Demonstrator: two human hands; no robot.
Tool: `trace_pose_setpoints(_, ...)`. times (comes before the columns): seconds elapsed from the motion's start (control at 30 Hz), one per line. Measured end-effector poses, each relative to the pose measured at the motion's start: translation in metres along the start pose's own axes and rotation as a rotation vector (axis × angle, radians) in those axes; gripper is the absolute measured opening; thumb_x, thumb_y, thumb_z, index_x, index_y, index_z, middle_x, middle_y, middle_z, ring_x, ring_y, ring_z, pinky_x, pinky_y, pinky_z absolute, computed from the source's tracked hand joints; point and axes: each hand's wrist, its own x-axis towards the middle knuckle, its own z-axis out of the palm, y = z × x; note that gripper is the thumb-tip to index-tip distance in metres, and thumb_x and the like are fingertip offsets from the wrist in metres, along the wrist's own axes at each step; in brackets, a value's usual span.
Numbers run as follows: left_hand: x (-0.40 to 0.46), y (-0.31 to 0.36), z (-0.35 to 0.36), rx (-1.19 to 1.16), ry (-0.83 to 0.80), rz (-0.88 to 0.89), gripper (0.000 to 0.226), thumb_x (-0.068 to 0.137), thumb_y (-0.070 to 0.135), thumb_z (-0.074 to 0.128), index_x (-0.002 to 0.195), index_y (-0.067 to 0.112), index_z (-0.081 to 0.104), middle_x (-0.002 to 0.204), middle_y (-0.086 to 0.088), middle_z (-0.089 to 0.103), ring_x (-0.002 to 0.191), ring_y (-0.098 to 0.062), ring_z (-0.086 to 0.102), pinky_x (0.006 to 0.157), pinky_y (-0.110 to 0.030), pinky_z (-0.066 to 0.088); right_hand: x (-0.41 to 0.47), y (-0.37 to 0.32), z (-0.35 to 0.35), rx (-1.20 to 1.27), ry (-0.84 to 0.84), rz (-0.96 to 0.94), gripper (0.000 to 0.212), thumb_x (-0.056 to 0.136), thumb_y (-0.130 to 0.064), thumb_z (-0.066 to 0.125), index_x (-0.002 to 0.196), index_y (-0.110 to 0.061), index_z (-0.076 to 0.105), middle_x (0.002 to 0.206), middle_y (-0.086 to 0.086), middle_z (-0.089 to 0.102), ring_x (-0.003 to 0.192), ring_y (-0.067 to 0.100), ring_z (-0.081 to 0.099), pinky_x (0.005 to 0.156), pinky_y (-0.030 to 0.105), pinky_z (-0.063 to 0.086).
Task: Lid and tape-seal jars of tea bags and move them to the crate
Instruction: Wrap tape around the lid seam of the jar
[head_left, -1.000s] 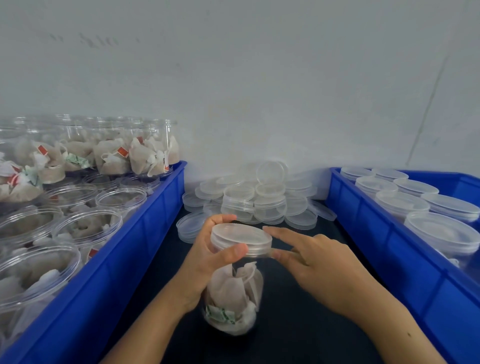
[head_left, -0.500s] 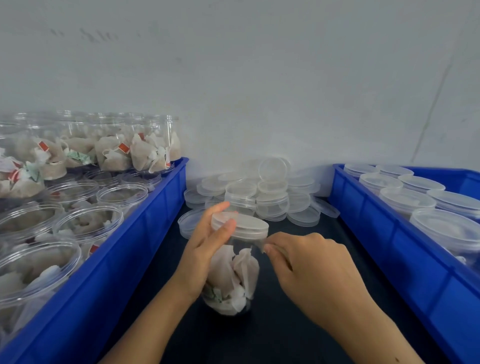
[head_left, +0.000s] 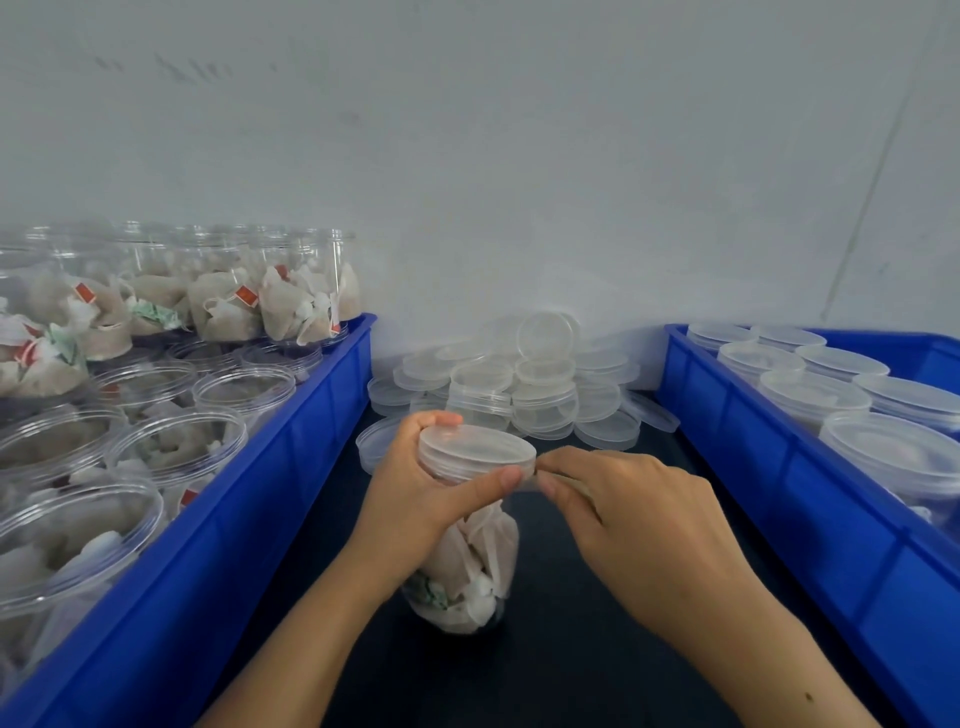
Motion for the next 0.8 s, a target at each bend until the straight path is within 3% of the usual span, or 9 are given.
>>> trace_pose_setpoints(0.1,0.001,-0.001,0.000,-0.013,-0.020,-0.012,0.083,0.042,0.054,0.084,0.114,0.026,0.054,0.096,0.016,0.070,0.087,-0.007,0.070,0.073,-0.021,0.056,0.002,0.001,0.003,0.031,-0.028,0.018,0.033,0.101,-0.053,0.025,0.128,-0.045,0.043,0.099,-0.016,0.060,0.088,0.007,0.057,0.071,0.028,0.046)
trace_pose_setpoints(0.27,0.002,0.001,0.000,-0.068,-0.077,-0.013,0.081,0.046,0.049,0.081,0.116,0.017,0.056,0.094,0.015,0.072,0.084,-0.005,0.070,0.069,-0.015,0.053,0.004,0.004,0.005,-0.004,-0.010,0.046,0.038,0.099,-0.053,0.024,0.122,-0.039,0.050,0.099,-0.012,0.059,0.087,0.010,0.058,0.074,0.031,0.049)
trace_pose_setpoints(0.47,0.002,0.007,-0.003,-0.020,-0.188,-0.043,0.081,0.047,0.048,0.080,0.119,0.020,0.055,0.100,0.007,0.072,0.089,-0.003,0.069,0.071,-0.013,0.052,0.004,0.005,0.007,-0.017,-0.052,0.063,0.037,0.098,-0.055,0.024,0.110,-0.038,0.055,0.087,-0.011,0.055,0.081,0.009,0.054,0.068,0.027,0.044)
trace_pose_setpoints(0.57,0.003,0.020,-0.012,0.209,-0.240,-0.067,0.086,0.049,0.058,0.089,0.123,0.030,0.056,0.111,0.011,0.066,0.096,0.003,0.064,0.080,-0.016,0.052,0.003,0.006,0.004,0.028,-0.055,0.074,0.035,0.099,-0.052,0.028,0.112,-0.039,0.057,0.092,-0.013,0.060,0.086,0.009,0.056,0.073,0.029,0.048)
trace_pose_setpoints(0.67,0.003,0.037,-0.020,0.529,-0.272,-0.033,0.100,0.052,0.067,0.079,0.140,0.034,0.046,0.131,0.021,0.054,0.114,0.004,0.054,0.099,-0.022,0.043,0.003,0.003,0.003,0.034,-0.047,0.053,0.034,0.101,-0.051,0.030,0.117,-0.040,0.057,0.098,-0.014,0.062,0.091,0.009,0.058,0.077,0.031,0.050)
trace_pose_setpoints(0.73,0.003,0.045,-0.017,0.682,-0.282,-0.026,0.106,0.061,0.061,0.080,0.149,0.032,0.030,0.139,0.020,0.046,0.121,-0.002,0.047,0.100,-0.025,0.039,0.002,0.002,0.003,0.034,-0.058,0.033,0.034,0.101,-0.051,0.030,0.119,-0.040,0.057,0.101,-0.014,0.062,0.093,0.009,0.058,0.078,0.031,0.050)
trace_pose_setpoints(0.8,0.003,0.050,-0.007,0.837,-0.292,-0.017,0.098,0.066,0.061,0.074,0.146,0.029,0.027,0.141,0.013,0.043,0.121,-0.008,0.045,0.092,-0.027,0.039,0.002,0.000,0.004,0.012,-0.053,0.012,0.035,0.100,-0.051,0.029,0.116,-0.038,0.058,0.098,-0.013,0.060,0.090,0.009,0.058,0.076,0.029,0.050)
